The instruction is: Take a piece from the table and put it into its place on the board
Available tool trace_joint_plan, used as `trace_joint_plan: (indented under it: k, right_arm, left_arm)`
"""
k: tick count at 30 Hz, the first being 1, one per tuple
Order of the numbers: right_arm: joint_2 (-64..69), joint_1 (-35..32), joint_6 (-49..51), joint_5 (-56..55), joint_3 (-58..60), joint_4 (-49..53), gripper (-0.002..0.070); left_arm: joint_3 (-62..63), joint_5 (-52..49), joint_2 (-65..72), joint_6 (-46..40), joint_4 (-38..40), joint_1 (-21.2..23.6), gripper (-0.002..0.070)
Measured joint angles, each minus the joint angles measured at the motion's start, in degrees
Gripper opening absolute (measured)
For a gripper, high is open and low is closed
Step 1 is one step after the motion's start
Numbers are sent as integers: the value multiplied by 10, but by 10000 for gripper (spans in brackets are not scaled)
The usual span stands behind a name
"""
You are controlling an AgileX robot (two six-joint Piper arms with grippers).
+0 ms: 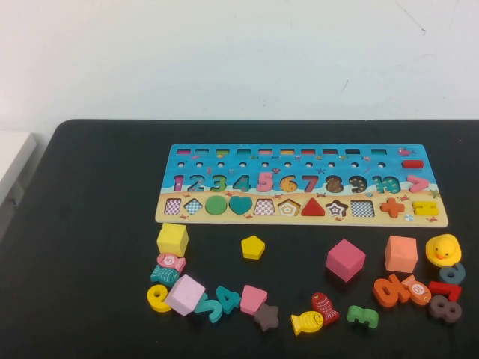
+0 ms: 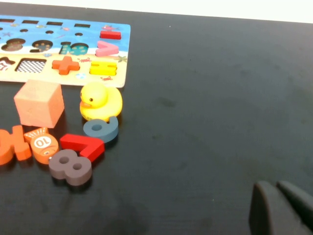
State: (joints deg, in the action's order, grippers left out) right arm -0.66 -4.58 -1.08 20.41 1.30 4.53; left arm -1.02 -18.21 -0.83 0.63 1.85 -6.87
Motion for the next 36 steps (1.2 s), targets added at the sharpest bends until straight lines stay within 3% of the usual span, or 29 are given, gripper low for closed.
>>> trace_joint_plan:
  k: [23, 26, 36]
  right_arm:
    - [0, 0, 0, 0, 0, 0, 19]
    - [0, 0, 0, 0, 0, 0, 18]
    - [0, 0, 0, 0, 0, 0, 18]
  left_arm:
    - [0, 12, 0, 0, 0, 0, -2]
    - [-1, 58, 0, 0, -1, 0, -2]
    - [-1, 351, 0, 0, -1, 0, -2]
